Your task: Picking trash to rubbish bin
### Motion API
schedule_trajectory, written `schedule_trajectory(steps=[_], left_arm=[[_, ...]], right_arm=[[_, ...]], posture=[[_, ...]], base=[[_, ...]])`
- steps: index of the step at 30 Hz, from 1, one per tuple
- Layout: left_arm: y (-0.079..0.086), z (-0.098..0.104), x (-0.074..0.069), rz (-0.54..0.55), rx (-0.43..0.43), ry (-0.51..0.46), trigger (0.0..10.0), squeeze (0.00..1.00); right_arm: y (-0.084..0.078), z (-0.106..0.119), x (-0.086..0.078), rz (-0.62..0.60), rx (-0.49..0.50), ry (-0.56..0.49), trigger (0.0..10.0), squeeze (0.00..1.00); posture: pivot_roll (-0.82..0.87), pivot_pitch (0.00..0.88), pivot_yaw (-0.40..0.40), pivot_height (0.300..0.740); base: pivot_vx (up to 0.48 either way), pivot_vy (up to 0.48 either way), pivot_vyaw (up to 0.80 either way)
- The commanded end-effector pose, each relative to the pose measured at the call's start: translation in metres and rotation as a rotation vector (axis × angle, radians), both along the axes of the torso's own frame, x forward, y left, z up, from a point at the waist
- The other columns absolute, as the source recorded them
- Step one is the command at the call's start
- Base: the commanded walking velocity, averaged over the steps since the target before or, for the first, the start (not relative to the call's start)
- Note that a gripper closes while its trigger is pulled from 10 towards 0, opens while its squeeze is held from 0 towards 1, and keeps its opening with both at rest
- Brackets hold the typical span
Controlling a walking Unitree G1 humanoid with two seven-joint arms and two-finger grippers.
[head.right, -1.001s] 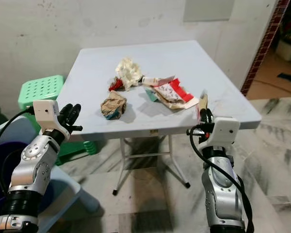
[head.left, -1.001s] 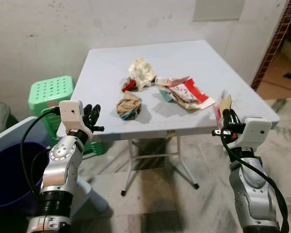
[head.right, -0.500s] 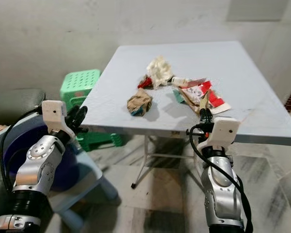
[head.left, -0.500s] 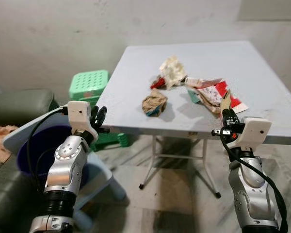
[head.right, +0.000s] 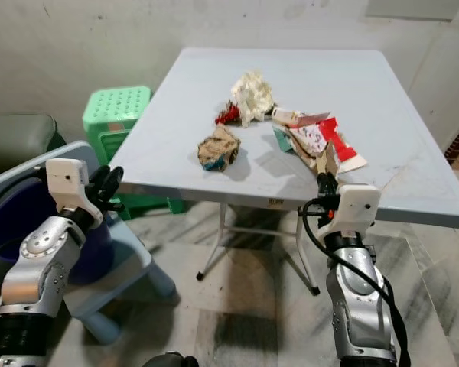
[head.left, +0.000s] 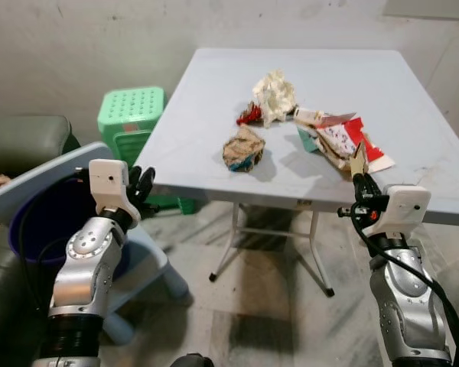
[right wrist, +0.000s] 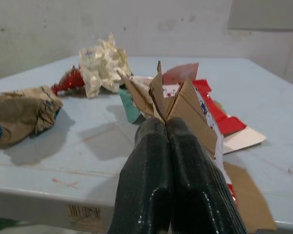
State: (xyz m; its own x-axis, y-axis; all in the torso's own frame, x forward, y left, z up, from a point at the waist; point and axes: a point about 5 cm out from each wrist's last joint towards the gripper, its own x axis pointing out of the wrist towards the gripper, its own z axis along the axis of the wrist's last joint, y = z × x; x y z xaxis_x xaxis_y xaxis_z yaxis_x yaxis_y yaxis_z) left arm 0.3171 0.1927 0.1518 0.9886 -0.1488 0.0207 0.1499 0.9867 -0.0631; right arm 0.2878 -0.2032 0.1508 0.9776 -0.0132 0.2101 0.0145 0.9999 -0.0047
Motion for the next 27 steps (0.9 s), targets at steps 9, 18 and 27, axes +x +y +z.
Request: schedule_trajectory(steps=[9,18,27], left_arm=[[0.020,0.010,-0.025,0.052,0.011,0.006,10.0,0.00],[-0.002,0.007,-0.008,-0.019,-0.045,0.033,10.0,0.00],[-0.013,0.012,0.012,-0.015,-0.089,-0.009,10.0,0.00]], right_arm=[[0.002,0.023,0.004,0.037,-0.008,-0.033,10.0,0.00],[0.001,0.018,-0.009,-0.004,-0.004,-0.040,10.0,0.00],[0.003,0.024,0.002,-0.007,-0.027,-0.074,10.0,0.00]], posture=[[0.16,0.313,0.036,0.715],[0.08,0.213,0.082,0.715],[0.05,0.103,0.071,0.715]], base=[[0.000,0.000,0.00],[0.000,0.000,0.00],[0.000,0.000,0.00]])
